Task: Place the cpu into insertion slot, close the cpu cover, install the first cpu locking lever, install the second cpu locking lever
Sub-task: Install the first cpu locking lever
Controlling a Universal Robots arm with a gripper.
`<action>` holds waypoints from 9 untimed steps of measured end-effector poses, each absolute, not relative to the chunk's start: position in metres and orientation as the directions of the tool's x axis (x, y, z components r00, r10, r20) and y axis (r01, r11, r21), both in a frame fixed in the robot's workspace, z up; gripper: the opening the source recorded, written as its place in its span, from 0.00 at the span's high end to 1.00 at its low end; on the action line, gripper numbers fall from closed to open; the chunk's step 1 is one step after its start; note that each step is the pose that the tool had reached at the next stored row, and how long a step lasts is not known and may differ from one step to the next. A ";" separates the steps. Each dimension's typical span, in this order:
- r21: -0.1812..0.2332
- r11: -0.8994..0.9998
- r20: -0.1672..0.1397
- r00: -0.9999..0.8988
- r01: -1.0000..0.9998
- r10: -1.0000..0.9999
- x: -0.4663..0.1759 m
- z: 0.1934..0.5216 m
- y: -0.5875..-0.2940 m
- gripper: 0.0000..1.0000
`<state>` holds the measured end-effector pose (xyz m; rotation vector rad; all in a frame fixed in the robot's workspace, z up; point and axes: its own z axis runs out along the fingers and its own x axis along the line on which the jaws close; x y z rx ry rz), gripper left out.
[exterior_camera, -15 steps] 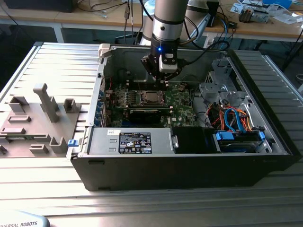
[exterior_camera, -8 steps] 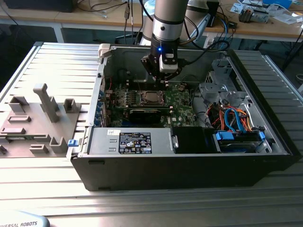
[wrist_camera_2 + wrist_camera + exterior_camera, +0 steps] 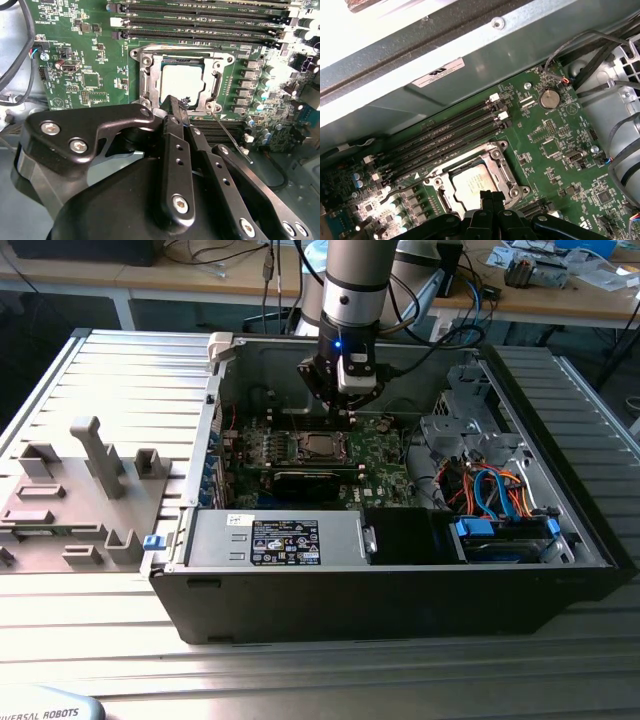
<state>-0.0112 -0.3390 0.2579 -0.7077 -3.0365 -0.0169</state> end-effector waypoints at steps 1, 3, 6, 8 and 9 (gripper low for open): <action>0.005 0.897 0.026 -0.897 0.441 0.441 -0.011 0.258 -0.339 0.89; 0.005 0.898 0.026 -0.898 0.440 0.440 -0.011 0.258 -0.339 0.89; 0.005 0.899 0.026 -0.899 0.438 0.438 -0.011 0.258 -0.339 0.89; 0.005 0.900 0.026 -0.899 0.437 0.436 -0.011 0.258 -0.339 0.89; 0.005 0.900 0.026 -0.900 0.436 0.436 -0.011 0.258 -0.339 0.89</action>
